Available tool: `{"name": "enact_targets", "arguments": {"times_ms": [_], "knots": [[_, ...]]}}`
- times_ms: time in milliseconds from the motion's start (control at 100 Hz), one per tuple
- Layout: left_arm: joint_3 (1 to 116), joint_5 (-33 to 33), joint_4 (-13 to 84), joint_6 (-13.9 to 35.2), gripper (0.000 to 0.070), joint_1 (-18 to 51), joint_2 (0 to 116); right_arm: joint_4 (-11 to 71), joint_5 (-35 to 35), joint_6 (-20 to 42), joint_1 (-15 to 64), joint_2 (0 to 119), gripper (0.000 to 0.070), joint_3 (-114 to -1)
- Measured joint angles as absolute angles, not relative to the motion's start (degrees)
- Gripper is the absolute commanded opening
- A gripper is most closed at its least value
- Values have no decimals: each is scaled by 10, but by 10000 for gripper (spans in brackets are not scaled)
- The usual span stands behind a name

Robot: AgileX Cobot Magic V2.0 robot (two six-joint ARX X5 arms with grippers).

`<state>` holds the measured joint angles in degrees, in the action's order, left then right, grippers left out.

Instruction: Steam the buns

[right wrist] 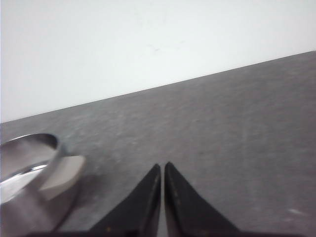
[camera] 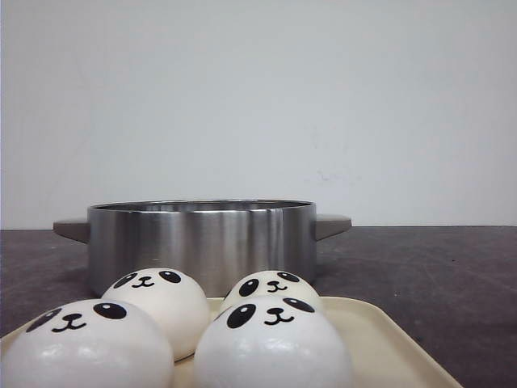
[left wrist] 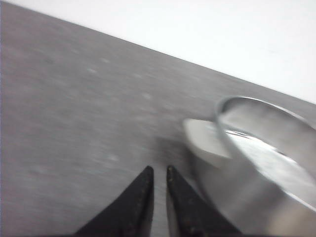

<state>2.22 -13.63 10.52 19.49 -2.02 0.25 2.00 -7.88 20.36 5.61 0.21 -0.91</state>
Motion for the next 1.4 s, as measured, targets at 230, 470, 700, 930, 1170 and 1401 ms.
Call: {"name": "enact_targets", "arguments": {"times_ms": [230,470,700,930,1170,1401], "knots": [[134,-222,232,241,7,-20,21,80,-179,260,56,5,4,-116],[331,-234,257,251,6,-17,130,228,-180,196,57,95,4,-306],[467,-243,295,190,162,7,250,267,-183,132,57,194,180,-463],[479,-244,332,180,597,11,263,285,-237,122,57,234,649,-509],[479,-244,369,178,599,24,258,259,-328,151,57,237,648,-509],[479,-244,392,145,599,47,257,291,-355,156,79,342,647,-513]]}}
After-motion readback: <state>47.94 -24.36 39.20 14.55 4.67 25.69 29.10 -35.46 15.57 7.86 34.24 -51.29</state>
